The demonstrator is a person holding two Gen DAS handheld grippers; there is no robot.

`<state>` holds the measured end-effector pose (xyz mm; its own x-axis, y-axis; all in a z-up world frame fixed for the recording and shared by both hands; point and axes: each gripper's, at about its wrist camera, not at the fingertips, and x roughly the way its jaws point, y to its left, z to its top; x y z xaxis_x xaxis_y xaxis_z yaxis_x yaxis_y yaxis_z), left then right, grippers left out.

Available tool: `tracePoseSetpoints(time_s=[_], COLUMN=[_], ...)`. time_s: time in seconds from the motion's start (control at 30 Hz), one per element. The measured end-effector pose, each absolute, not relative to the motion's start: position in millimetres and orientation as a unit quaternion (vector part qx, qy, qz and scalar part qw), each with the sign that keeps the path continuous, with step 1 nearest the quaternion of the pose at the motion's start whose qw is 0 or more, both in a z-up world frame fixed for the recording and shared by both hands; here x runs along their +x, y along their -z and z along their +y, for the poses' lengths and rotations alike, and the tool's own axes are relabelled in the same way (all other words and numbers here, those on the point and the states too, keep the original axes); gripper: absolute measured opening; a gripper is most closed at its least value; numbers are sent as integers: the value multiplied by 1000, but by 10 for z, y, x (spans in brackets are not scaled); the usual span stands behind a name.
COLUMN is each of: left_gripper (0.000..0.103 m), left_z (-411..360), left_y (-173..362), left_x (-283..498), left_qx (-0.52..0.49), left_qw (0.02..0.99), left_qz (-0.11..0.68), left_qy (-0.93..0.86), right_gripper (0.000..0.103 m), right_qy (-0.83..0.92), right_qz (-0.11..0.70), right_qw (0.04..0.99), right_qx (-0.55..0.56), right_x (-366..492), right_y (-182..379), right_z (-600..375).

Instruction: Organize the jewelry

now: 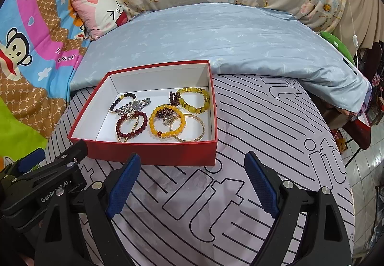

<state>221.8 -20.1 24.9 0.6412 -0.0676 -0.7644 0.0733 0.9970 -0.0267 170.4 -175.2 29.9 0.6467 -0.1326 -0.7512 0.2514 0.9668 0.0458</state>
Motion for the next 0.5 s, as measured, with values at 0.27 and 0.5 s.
tracePoseSetpoints(time_s=[0.27, 0.5], left_gripper=[93, 93], left_z=[-202, -193], left_y=[-234, -229], left_x=[2223, 2226], left_qx=[3, 1], left_qw=[905, 905], left_qz=[423, 424], left_qy=[38, 37], right_gripper=[84, 84], right_qy=[107, 108], right_qz=[410, 410], right_qw=[903, 902], right_qx=[76, 75], right_x=[1703, 1709], right_y=[-286, -284], right_z=[-1763, -1763])
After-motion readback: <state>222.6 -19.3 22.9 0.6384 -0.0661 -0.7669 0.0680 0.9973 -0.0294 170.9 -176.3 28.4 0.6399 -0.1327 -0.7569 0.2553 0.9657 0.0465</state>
